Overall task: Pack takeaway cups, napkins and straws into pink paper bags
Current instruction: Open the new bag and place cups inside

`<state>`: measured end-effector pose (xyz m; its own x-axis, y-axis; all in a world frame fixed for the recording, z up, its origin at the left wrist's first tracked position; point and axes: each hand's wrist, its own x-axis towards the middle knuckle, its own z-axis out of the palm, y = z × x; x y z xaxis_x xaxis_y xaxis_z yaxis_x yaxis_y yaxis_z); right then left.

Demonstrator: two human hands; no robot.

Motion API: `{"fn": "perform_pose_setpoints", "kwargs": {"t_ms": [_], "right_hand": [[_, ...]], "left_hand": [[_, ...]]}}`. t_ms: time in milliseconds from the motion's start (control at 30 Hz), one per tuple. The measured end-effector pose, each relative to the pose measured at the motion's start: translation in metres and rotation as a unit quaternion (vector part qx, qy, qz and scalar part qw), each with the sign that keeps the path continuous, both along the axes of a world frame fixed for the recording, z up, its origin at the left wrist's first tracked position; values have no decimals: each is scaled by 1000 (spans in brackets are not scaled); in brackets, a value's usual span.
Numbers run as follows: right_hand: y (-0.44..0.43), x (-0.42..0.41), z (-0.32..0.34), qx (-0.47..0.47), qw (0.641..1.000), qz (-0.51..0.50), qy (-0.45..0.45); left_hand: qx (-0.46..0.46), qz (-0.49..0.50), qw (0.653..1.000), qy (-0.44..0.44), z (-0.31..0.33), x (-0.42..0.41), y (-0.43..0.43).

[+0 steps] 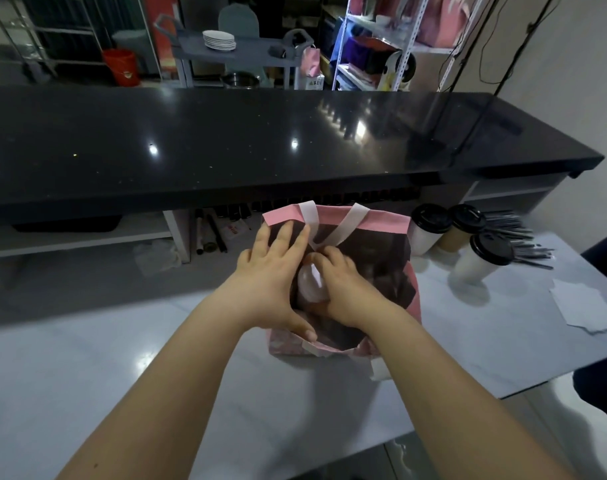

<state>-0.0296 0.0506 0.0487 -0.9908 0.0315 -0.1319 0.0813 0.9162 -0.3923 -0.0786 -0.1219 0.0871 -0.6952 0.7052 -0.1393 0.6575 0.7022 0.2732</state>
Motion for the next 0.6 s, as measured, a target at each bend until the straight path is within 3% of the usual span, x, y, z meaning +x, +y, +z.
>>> {"fn": "perform_pose_setpoints", "kwargs": {"t_ms": [400,600], "right_hand": [[-4,22,-18,130,984,103,-70],[-3,16,-22,118,985,81,-97]], "left_hand": [[42,35,998,-21,4,7,-7],[58,27,998,6,1,15,-8]]}}
